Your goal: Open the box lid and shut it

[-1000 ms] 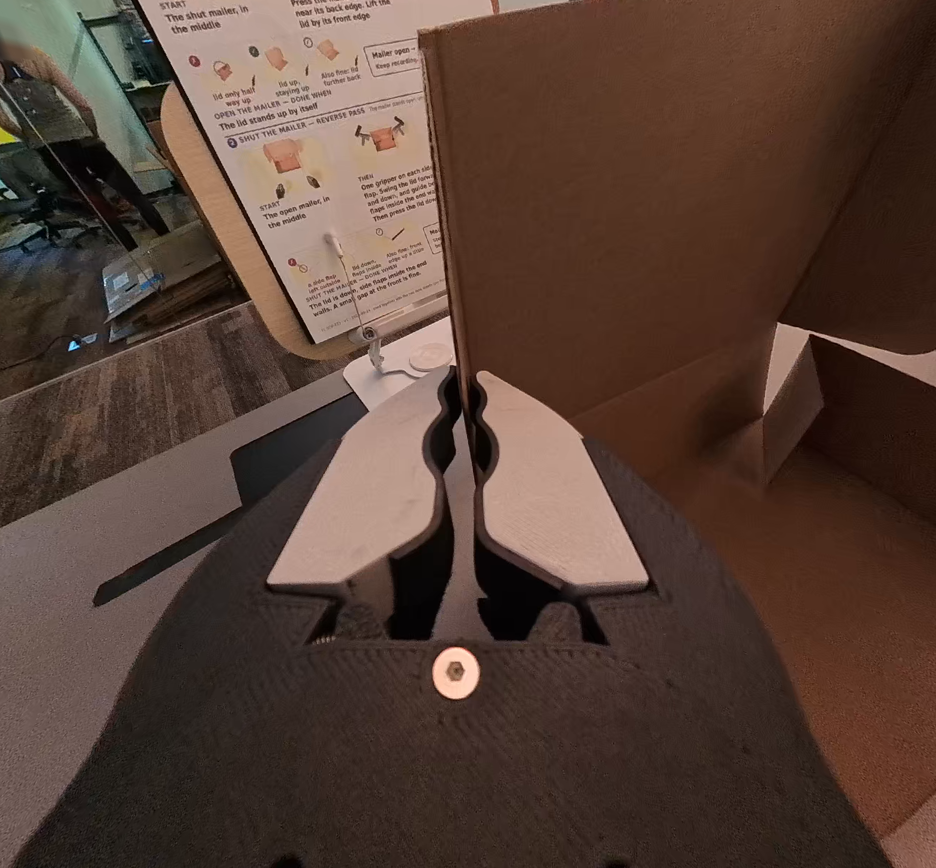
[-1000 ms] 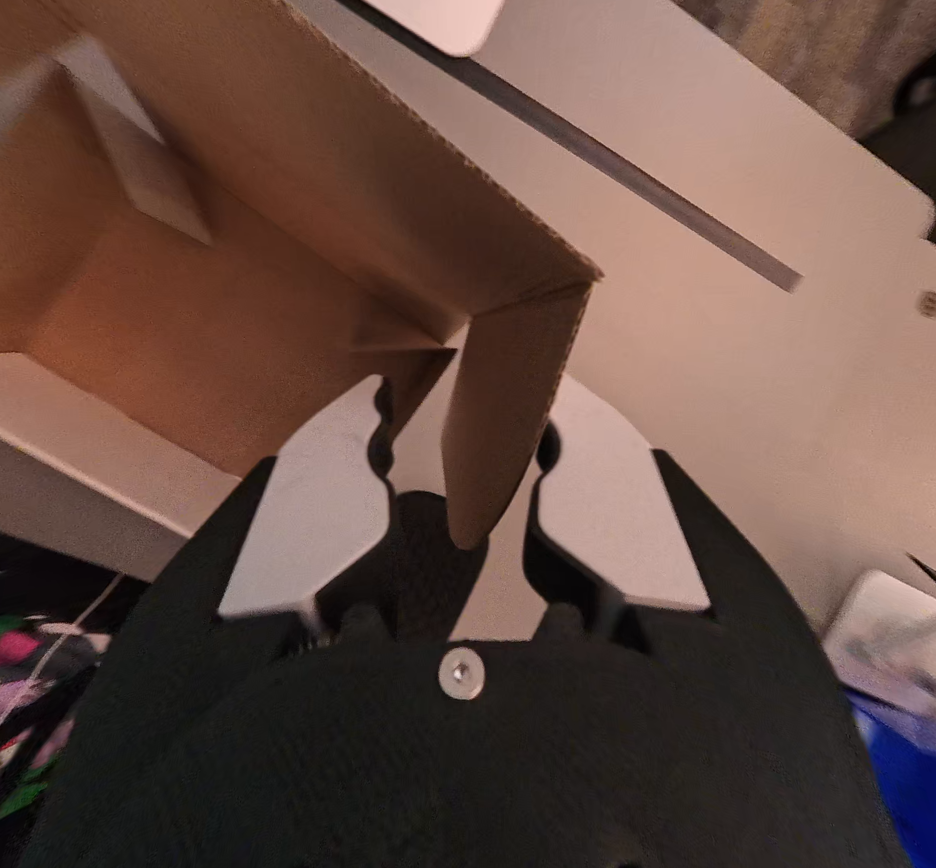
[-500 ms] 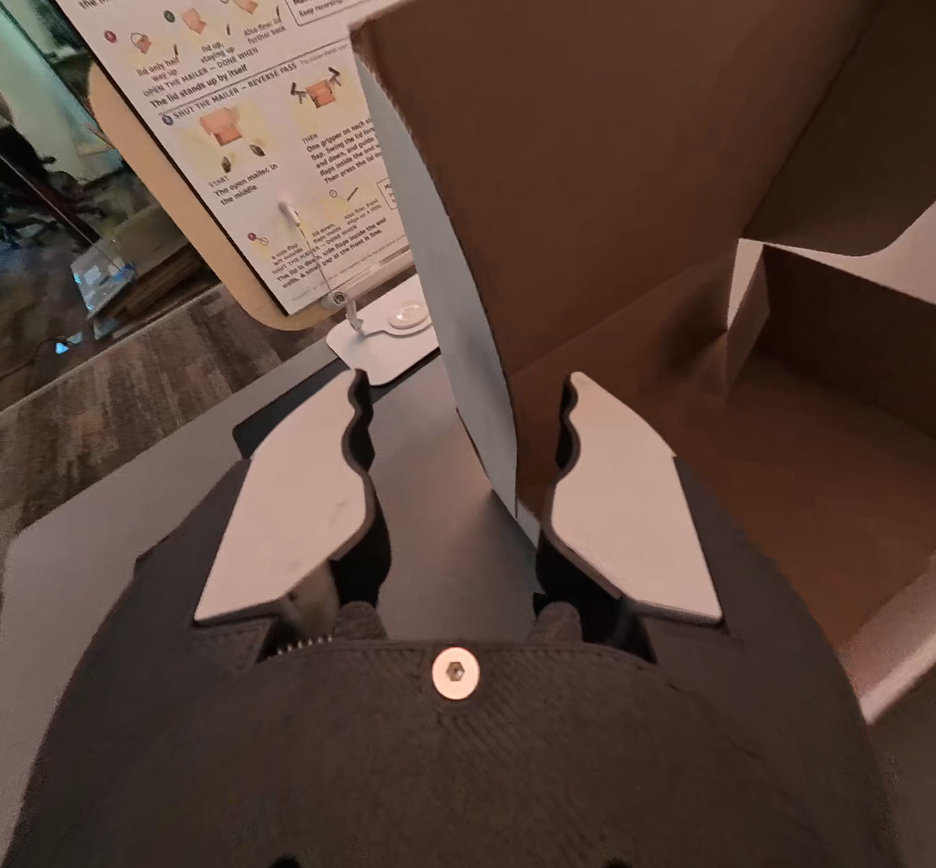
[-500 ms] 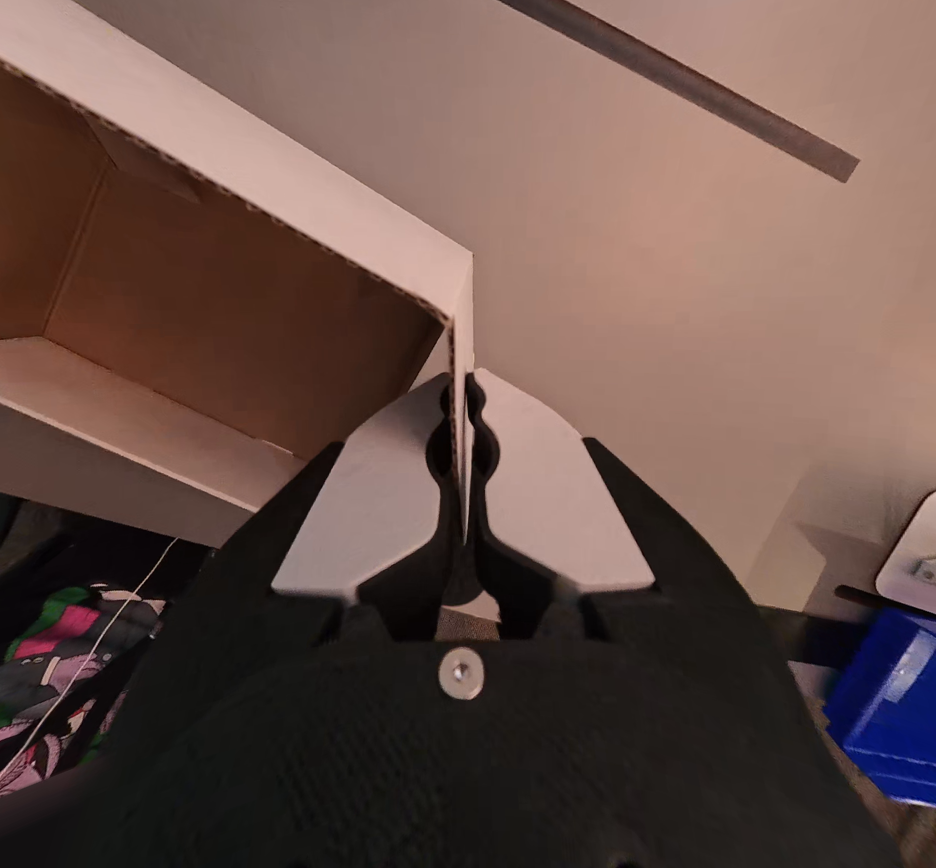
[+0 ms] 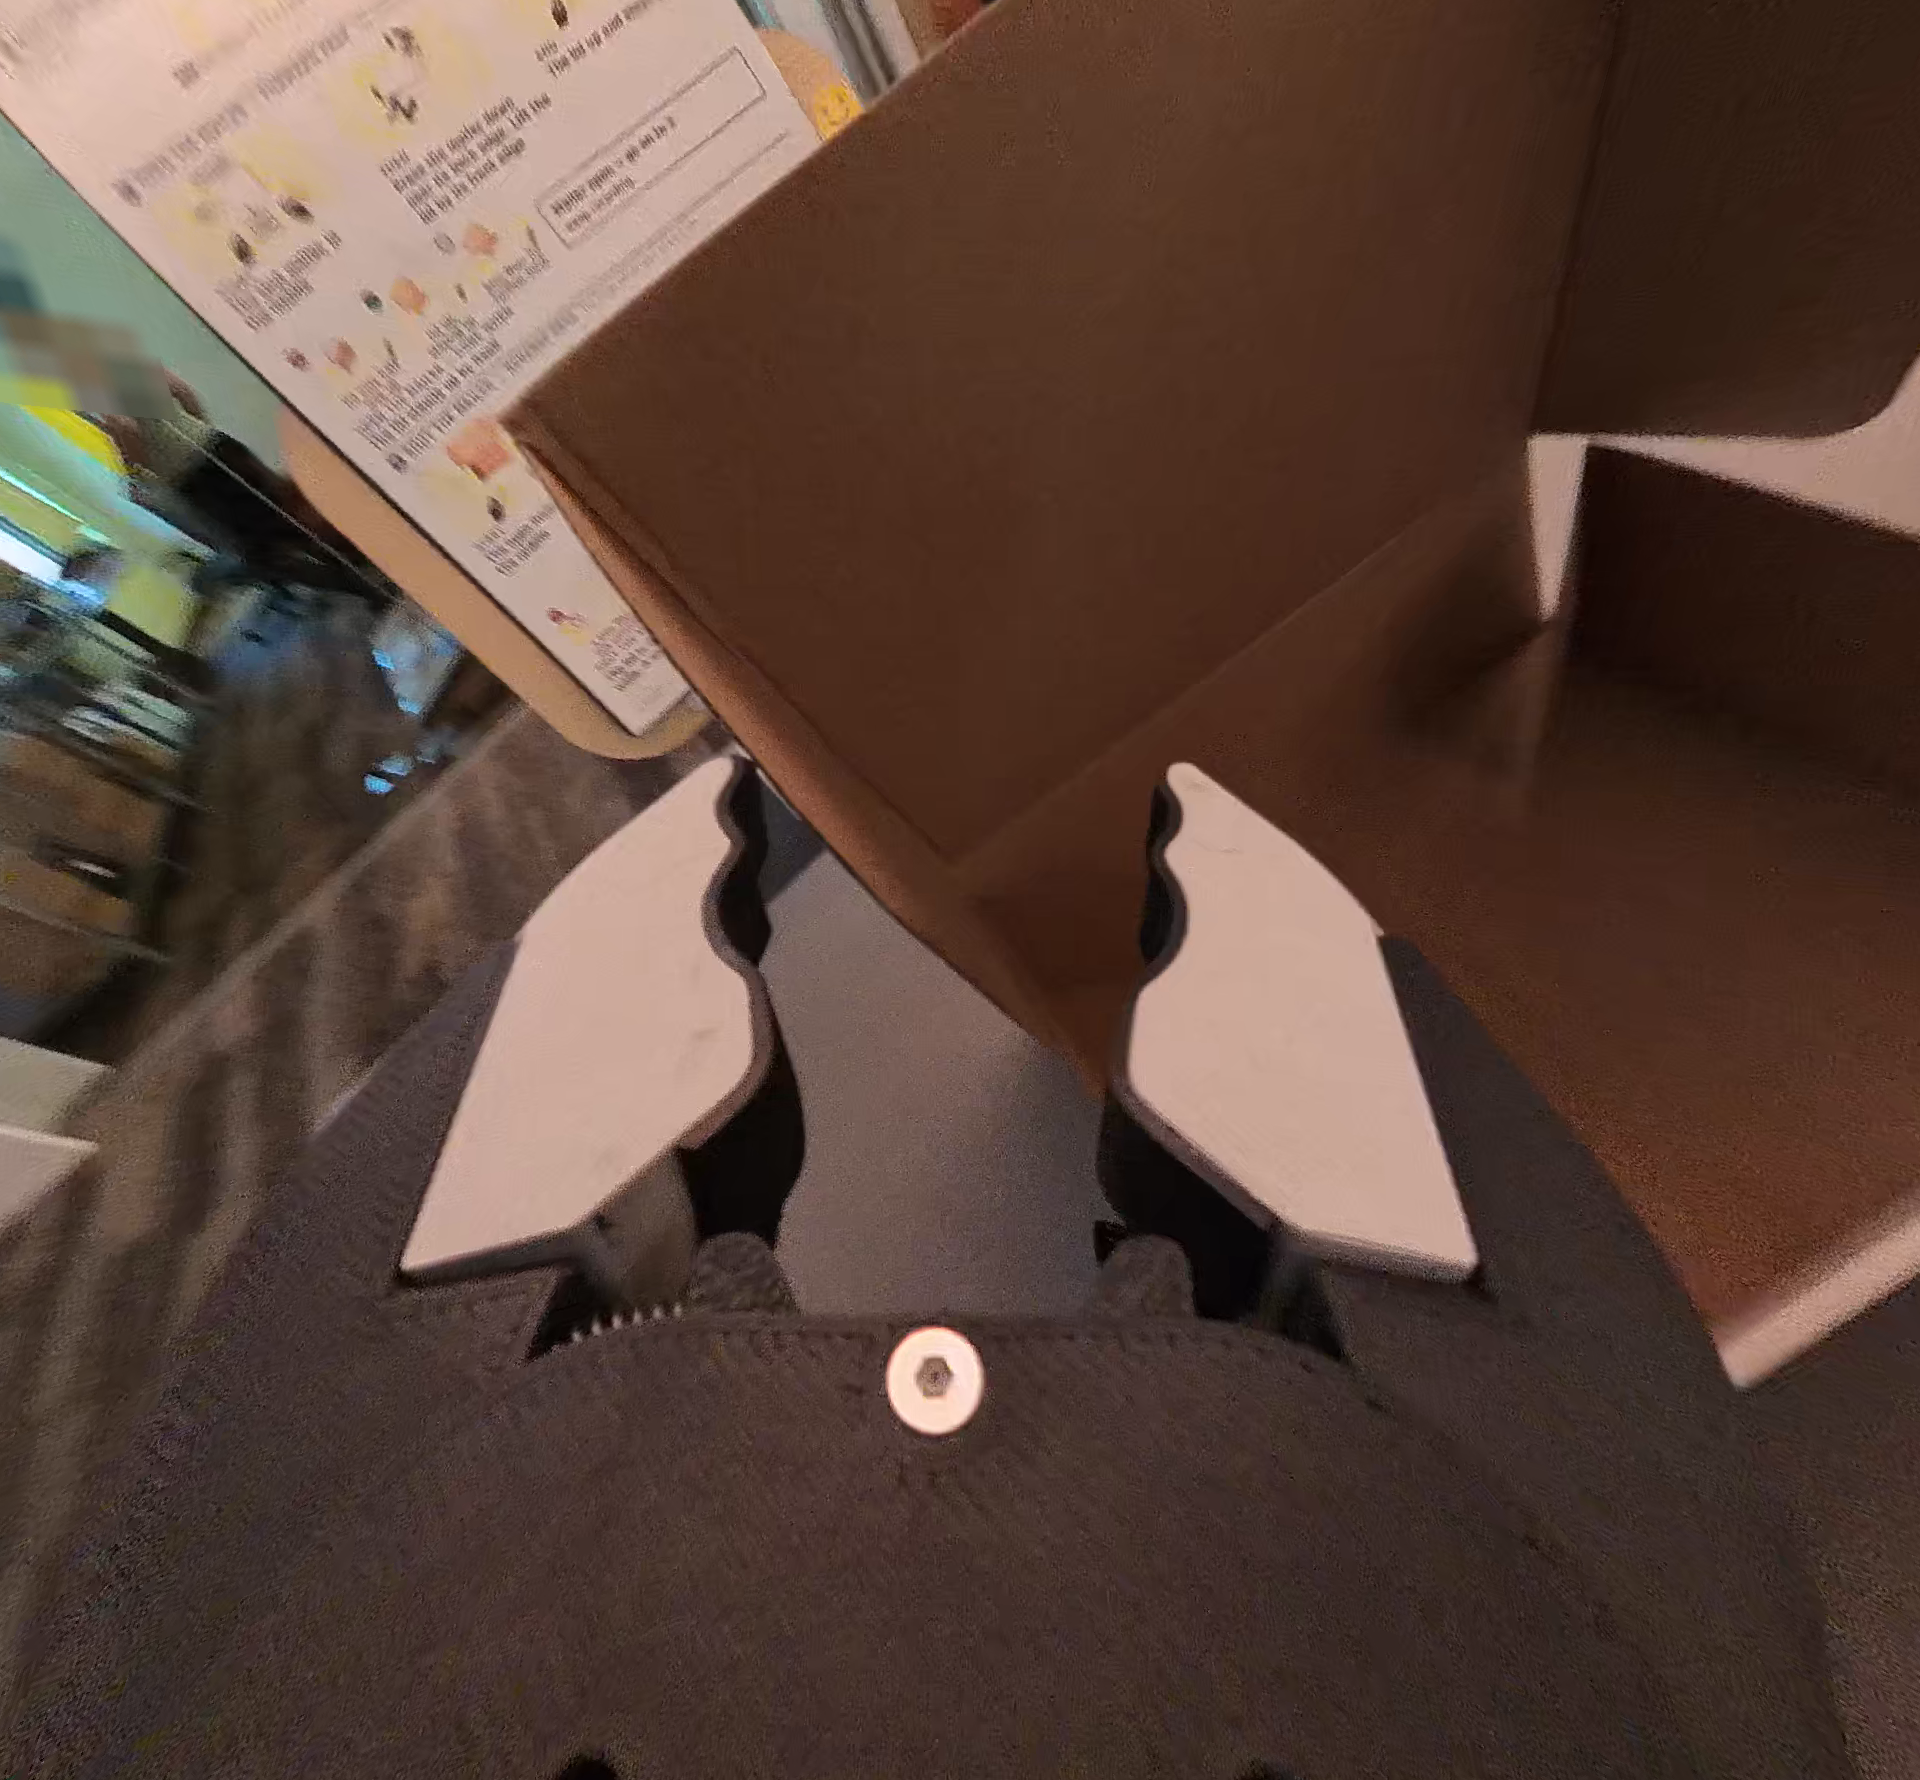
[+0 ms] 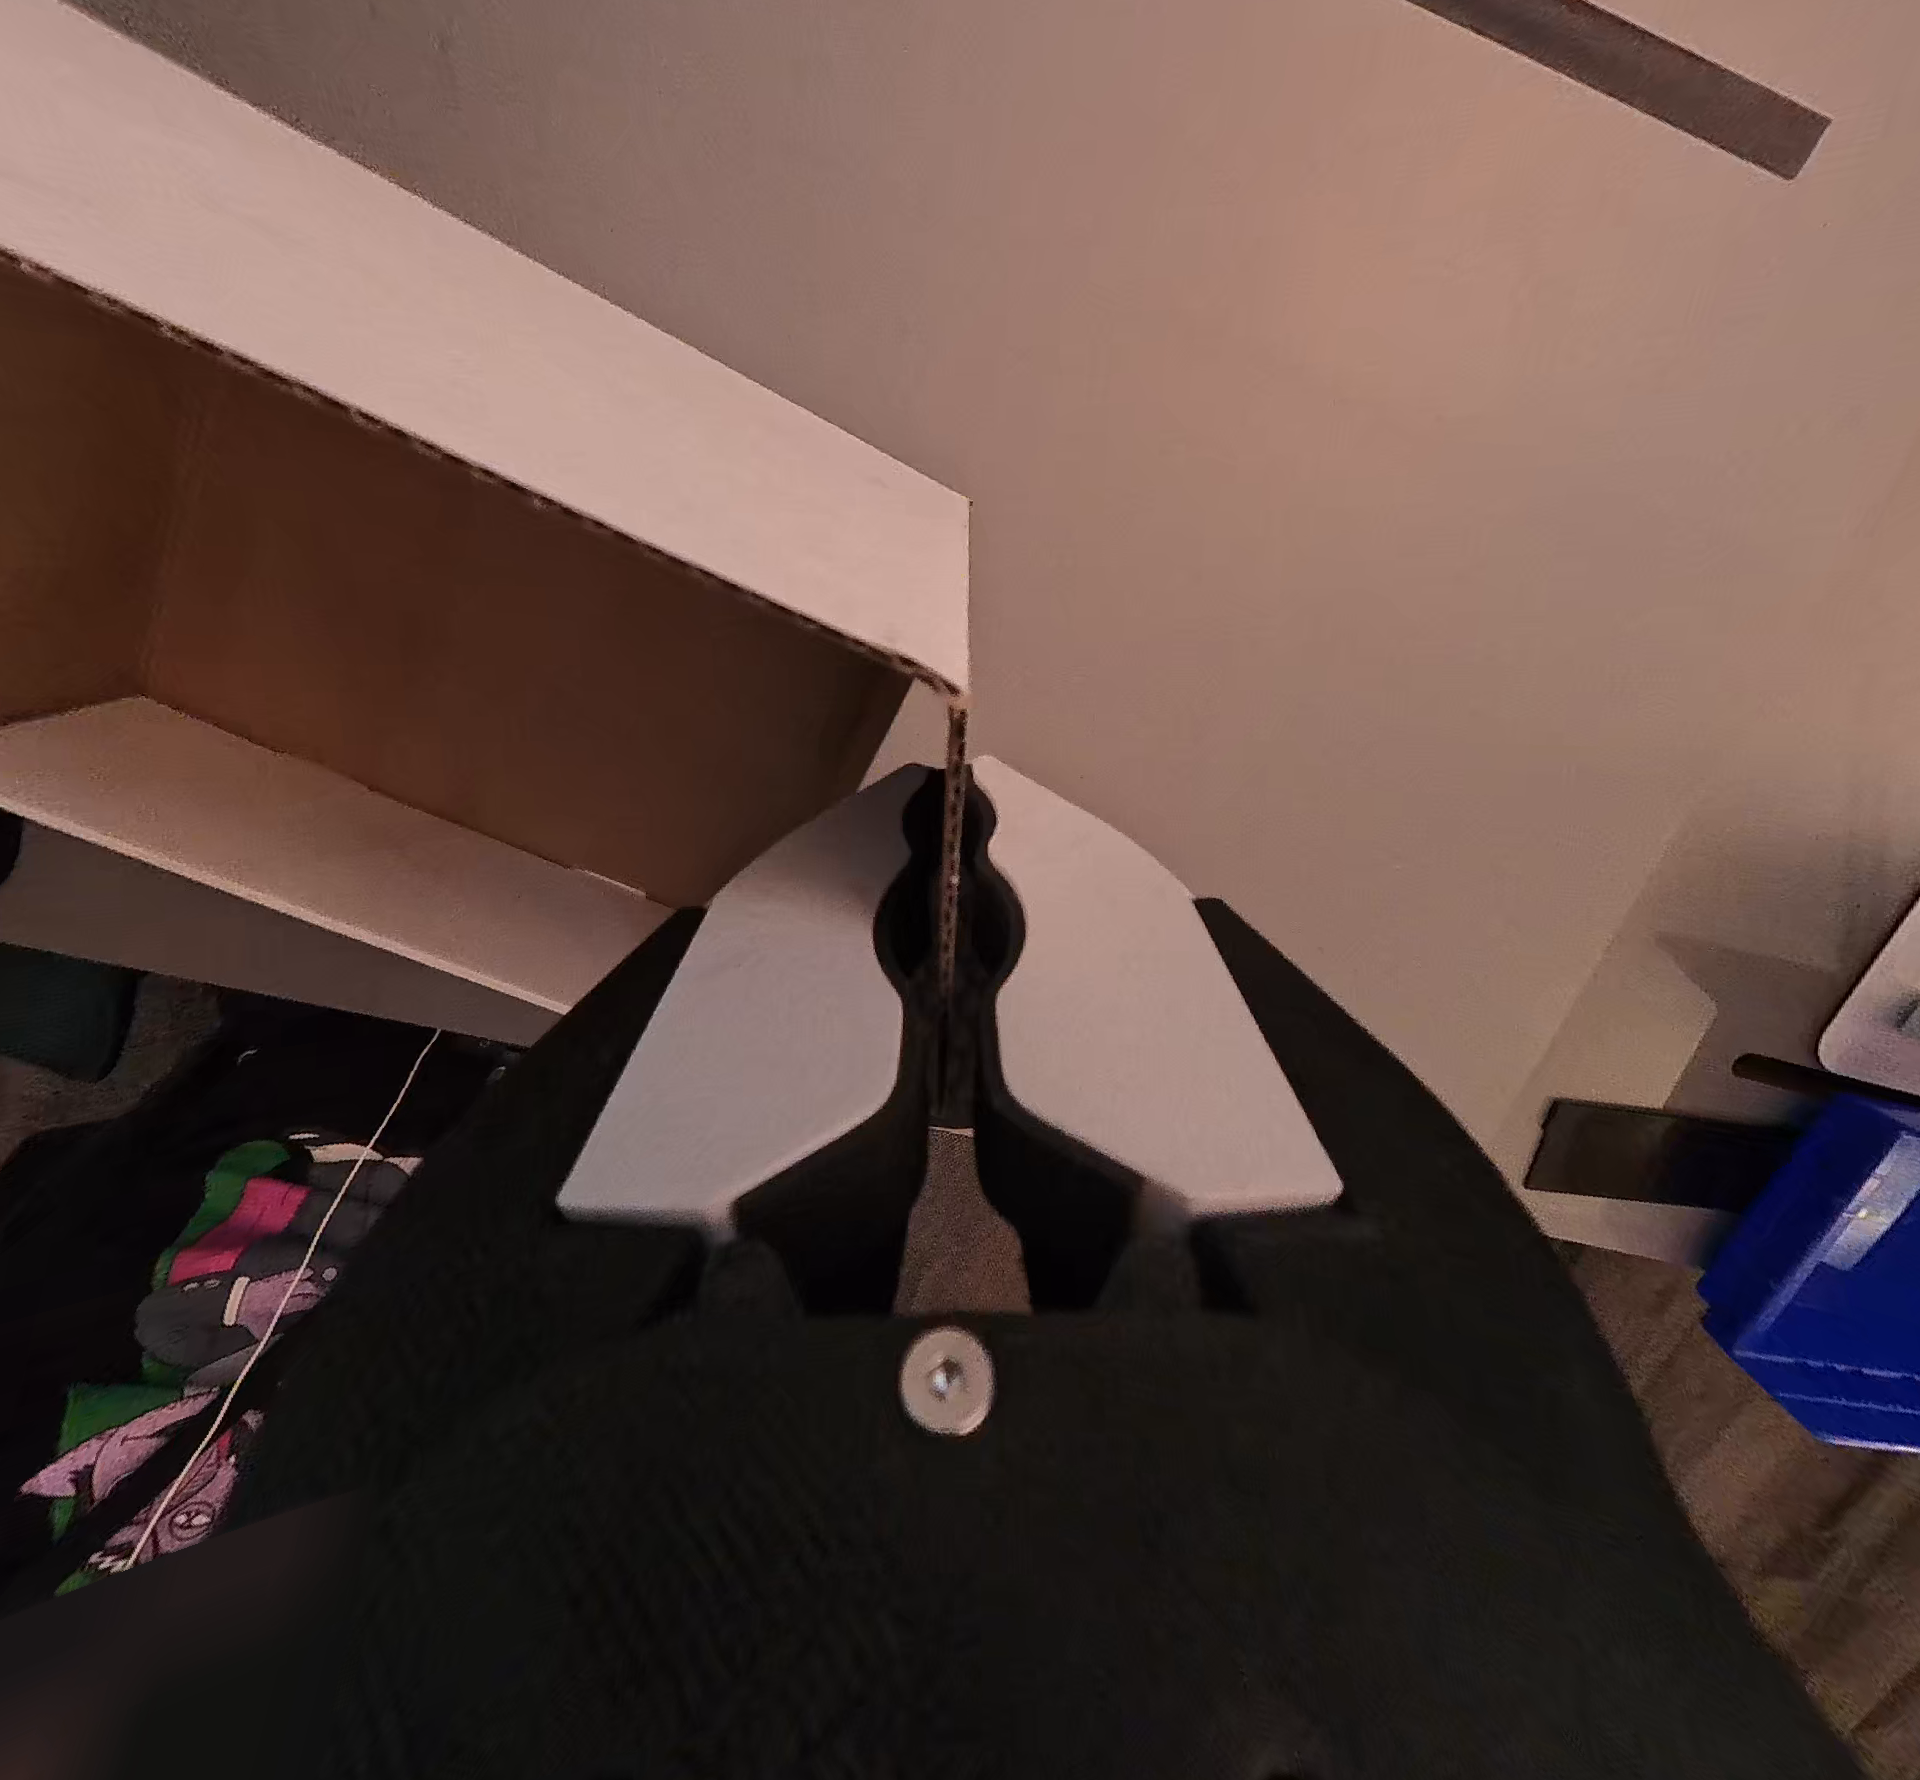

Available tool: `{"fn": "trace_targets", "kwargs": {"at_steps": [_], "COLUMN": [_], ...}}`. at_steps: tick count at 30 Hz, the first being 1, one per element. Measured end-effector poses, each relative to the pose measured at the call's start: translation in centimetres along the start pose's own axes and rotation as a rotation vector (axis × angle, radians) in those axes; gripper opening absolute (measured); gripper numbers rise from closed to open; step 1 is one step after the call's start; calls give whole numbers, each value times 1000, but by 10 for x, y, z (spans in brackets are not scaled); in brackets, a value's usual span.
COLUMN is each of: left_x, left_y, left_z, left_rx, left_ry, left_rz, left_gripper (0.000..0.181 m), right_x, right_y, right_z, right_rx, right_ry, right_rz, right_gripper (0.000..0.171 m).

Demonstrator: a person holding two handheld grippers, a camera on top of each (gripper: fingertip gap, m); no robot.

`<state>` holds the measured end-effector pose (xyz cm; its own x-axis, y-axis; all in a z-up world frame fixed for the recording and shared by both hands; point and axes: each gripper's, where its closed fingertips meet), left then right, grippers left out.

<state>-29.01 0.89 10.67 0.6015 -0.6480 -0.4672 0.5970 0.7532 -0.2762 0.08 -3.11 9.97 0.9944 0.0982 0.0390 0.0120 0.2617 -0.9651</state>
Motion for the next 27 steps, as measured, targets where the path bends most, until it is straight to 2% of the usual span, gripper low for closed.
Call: {"fn": "trace_targets", "kwargs": {"at_steps": [2,4,6,7,9,12,14,15,17,20,24,27], "left_x": [-3,-11,-10,8,69,160,196,208,226,250,259,267], "left_y": [-2,-9,-25,-29,-23,25,66,87,123,157,187,195], "left_z": [-1,3,20,33,49,40,32,28,19,14,5,-4], "left_rx": [7,18,86,132,158,8,-36,-51,-103,-159,-218,-261], "left_ry": [45,45,72,74,68,149,235,261,284,242,323,308], "left_rz": [51,99,153,101,-114,-392,-463,-477,-508,-588,-554,-587], "left_gripper": [67,70,70,61,53,52,44,47,50,50,40,36], "right_x": [4,6,10,12,13,13,12,12,14,17,20,22], "right_y": [0,1,3,3,3,-1,-1,0,1,0,-1,-1], "right_z": [0,-1,-2,-3,-3,0,-1,-2,-4,-6,-8,-9], "right_rx": [10,17,12,1,-19,-39,-45,-49,-56,-62,-81,-89], "right_ry": [12,29,45,54,72,79,75,73,81,96,108,127], "right_rz": [8,26,31,32,36,41,40,41,46,64,84,104], "right_gripper": [2,3,2,2,2,3,3,3,3,3,3,3]}}
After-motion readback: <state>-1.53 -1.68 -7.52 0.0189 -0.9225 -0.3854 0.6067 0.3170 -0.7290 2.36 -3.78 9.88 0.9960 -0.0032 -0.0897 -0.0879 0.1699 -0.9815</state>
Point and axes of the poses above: each gripper's, where its closed fingertips meet, y out along the fingers, z out of its top, x = y × z across the jaws, and after that the axes turned 1 degree about z, right-handed
